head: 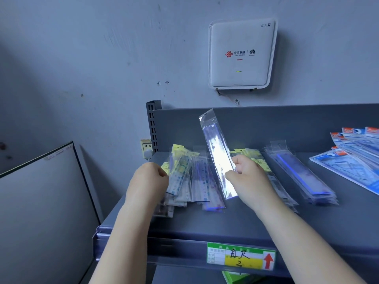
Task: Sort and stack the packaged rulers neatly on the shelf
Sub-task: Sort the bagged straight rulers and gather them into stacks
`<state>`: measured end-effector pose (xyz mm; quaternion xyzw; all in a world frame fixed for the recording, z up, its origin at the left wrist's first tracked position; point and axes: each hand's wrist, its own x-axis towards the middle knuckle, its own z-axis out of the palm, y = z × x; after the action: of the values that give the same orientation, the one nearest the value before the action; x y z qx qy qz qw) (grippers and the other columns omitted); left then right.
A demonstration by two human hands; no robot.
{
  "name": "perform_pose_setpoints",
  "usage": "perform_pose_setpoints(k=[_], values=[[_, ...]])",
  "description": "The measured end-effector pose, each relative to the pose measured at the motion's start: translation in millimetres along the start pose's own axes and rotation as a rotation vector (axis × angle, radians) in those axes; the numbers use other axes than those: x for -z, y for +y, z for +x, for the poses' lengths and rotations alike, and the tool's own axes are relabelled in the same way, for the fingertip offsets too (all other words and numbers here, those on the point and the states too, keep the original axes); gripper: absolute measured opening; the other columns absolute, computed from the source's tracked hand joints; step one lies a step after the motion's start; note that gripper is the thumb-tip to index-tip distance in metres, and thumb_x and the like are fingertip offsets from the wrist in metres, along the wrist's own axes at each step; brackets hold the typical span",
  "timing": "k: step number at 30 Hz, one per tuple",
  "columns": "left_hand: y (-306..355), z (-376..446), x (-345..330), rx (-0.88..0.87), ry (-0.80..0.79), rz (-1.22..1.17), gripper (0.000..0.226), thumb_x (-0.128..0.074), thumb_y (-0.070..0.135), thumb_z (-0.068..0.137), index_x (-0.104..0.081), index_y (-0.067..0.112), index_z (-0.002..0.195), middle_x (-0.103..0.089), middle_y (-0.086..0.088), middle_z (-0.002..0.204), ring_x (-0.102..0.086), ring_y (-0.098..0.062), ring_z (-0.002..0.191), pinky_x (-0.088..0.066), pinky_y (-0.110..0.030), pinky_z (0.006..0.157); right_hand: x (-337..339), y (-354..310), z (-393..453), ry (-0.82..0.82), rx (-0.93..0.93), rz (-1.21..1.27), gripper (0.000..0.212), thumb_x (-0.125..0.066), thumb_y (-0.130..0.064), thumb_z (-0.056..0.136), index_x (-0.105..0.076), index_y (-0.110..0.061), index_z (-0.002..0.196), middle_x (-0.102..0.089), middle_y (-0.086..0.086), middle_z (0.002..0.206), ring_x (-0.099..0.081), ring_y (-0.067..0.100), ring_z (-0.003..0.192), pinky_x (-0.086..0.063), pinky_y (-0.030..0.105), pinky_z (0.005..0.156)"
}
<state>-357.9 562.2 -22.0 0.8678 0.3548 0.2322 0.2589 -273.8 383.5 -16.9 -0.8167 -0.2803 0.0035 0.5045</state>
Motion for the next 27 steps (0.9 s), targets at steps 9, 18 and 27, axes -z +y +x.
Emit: perform_pose_setpoints(k=[9,18,27], values=[[4,-12,11,-0.062,0.175,-0.395,0.016,-0.056,0.012,0.089,-0.059,0.014,0.074,-0.056,-0.005,0.064,-0.041,-0.015,0.050,-0.033,-0.024,0.049,25,11,4,-0.018,0.034,0.147,0.014,-0.063,-0.007,0.080,-0.060,-0.010,0.093,-0.063,0.015,0.077,-0.053,0.030,0.070,-0.043,0.036,0.069],[43,-36,-7,-0.112,-0.050,-0.733,0.017,-0.056,0.002,0.090,-0.056,0.007,0.073,-0.056,0.000,0.052,-0.047,-0.010,0.034,-0.032,-0.017,0.034,75,28,10,0.067,-0.015,0.194,0.016,-0.067,-0.008,0.079,-0.063,-0.014,0.093,-0.068,0.011,0.083,-0.062,0.027,0.079,-0.047,0.038,0.076],[94,-56,-31,-0.131,-0.268,-0.775,0.020,-0.054,0.003,0.092,-0.051,0.007,0.073,-0.056,-0.006,0.060,-0.053,-0.011,0.034,-0.034,-0.016,0.032,136,62,18,0.077,-0.130,-0.019,0.008,-0.063,-0.003,0.082,-0.062,-0.004,0.090,-0.059,0.014,0.061,-0.051,0.024,0.060,-0.041,0.028,0.060]])
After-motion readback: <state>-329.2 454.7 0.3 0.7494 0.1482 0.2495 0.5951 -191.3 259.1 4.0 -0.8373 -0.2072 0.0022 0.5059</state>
